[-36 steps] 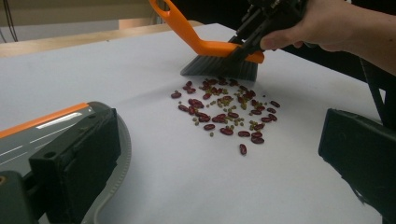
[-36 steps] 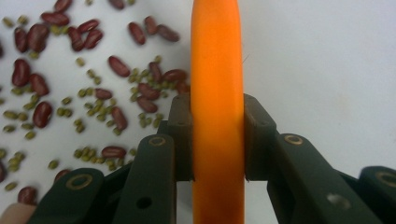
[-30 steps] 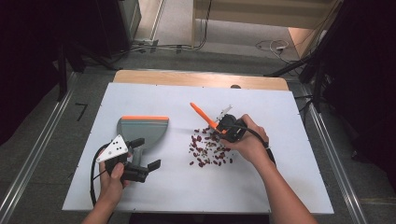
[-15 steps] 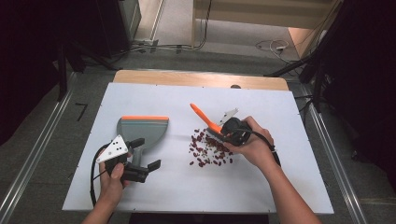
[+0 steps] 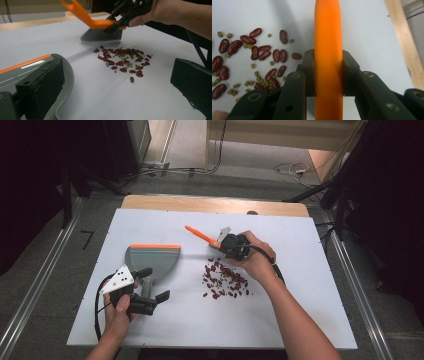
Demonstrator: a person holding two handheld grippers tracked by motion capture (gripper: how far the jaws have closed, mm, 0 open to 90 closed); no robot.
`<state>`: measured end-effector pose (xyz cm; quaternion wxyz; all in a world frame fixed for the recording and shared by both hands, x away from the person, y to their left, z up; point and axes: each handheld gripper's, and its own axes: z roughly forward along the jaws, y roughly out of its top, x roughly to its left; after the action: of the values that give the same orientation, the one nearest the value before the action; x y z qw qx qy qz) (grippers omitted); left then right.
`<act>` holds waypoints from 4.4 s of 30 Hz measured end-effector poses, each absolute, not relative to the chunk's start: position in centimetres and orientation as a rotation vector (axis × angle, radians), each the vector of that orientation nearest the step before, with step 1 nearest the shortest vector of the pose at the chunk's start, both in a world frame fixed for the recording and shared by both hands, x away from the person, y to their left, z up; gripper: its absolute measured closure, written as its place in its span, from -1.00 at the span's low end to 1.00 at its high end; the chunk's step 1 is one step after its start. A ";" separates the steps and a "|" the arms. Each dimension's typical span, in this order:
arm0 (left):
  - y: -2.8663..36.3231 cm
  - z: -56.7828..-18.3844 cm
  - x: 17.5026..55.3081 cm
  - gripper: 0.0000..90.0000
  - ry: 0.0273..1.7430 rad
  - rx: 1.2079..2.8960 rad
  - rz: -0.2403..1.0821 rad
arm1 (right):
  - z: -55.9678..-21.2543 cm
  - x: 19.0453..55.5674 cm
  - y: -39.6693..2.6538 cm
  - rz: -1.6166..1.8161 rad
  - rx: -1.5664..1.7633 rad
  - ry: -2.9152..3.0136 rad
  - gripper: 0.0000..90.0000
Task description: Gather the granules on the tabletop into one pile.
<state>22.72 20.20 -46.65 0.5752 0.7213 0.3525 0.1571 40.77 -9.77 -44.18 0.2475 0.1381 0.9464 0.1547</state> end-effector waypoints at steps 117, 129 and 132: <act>20.9 -46.7 22.5 -1.00 0.835 1.669 0.377 | -45.9 37.8 -14.5 0.845 1.447 2.740 0.51; 20.9 -46.7 22.5 -1.00 0.834 1.672 0.376 | -46.0 38.2 -16.0 0.857 1.503 2.706 0.51; 20.9 -46.8 22.5 -1.00 0.837 1.668 0.377 | -46.0 38.4 -16.5 0.868 1.517 2.698 0.51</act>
<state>22.53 20.91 -46.75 0.5801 0.7136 0.3581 0.1614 38.35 -16.52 -46.04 -0.0367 0.4717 0.8387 0.2696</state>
